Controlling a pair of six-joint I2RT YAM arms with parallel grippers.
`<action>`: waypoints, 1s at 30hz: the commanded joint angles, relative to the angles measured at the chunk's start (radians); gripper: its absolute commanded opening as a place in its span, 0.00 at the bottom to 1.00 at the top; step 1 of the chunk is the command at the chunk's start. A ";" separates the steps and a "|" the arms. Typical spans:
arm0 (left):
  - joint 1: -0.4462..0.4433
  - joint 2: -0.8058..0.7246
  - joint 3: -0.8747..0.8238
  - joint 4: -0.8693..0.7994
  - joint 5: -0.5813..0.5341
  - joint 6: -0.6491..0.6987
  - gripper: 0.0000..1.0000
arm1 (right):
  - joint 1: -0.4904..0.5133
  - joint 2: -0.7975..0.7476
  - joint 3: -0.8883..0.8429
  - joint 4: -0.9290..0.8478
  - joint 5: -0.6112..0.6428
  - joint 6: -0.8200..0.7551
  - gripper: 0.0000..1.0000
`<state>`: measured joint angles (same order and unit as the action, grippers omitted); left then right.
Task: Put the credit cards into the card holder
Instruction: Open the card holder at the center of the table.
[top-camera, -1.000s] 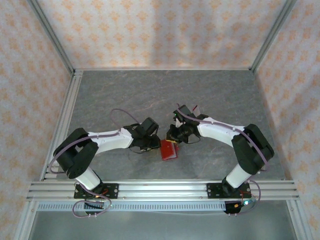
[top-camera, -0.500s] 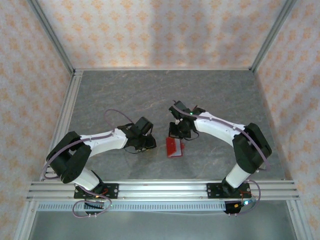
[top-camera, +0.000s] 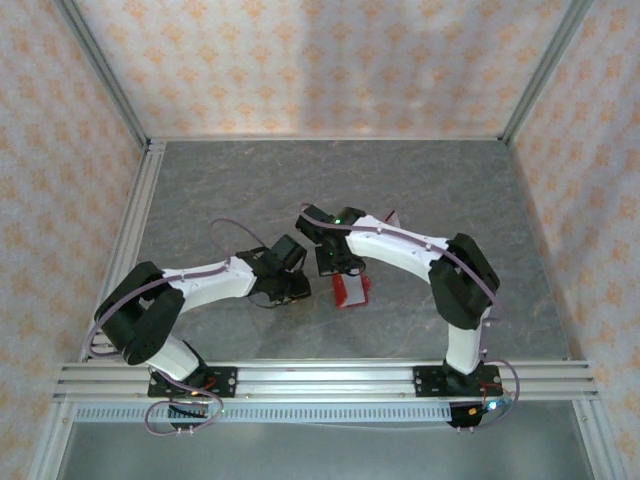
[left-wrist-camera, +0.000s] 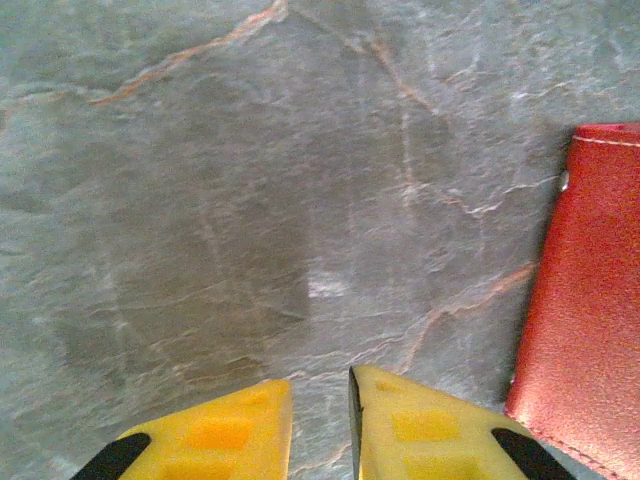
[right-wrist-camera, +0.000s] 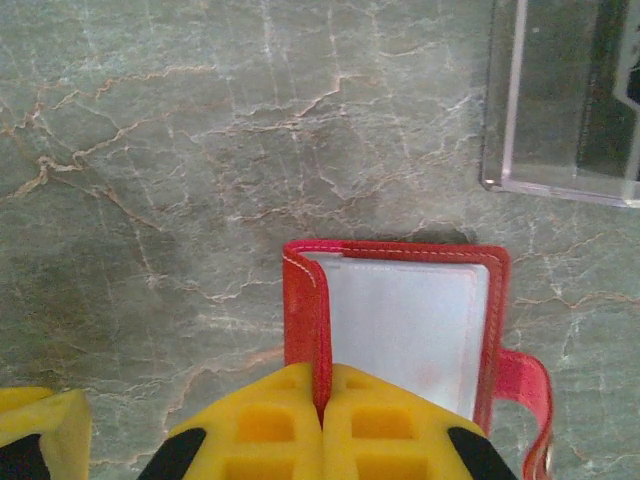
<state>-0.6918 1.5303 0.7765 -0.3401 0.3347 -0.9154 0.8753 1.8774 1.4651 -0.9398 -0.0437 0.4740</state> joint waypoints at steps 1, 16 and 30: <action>0.006 -0.063 -0.015 -0.113 -0.081 0.003 0.23 | 0.013 0.044 0.060 -0.067 0.021 -0.004 0.04; 0.043 -0.220 -0.113 -0.219 -0.152 -0.030 0.23 | 0.014 0.144 0.146 -0.011 -0.189 -0.017 0.24; 0.047 -0.288 -0.140 -0.218 -0.132 -0.034 0.28 | -0.005 0.144 -0.010 0.233 -0.445 -0.001 0.58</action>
<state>-0.6533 1.2659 0.6437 -0.5316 0.2234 -0.9451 0.8825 2.0106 1.5036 -0.7849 -0.4053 0.4568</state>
